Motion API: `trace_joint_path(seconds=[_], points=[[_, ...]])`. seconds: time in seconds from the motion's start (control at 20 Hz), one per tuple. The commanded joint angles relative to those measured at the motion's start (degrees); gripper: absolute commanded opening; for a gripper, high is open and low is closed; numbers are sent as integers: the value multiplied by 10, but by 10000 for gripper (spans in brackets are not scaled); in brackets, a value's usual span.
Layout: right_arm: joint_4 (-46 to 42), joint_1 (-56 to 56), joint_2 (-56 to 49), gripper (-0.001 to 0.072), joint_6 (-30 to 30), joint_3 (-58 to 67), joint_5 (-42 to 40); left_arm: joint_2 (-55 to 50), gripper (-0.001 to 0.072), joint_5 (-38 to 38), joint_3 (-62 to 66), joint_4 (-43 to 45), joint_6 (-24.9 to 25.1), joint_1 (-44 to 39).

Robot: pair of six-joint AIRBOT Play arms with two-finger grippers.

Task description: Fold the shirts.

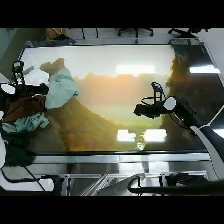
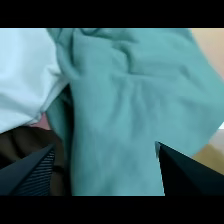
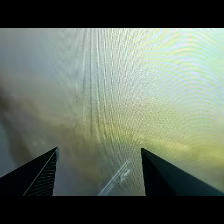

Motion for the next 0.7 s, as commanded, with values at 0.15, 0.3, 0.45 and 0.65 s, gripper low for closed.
trace_joint_path(seconds=[0.15,0.3,0.45,0.65], points=[[0,0,0,567,1,0,-3,-182,689,-82,106,-21,1,7],[0,0,0,567,0,0,-3,-210,107,-160,155,-23,0,-1],[0,0,0,564,0,0,-3,-198,9,-229,222,-80,0,-7],[2,0,17,226,-2,5,2,-136,8,-310,315,-245,0,-36]])
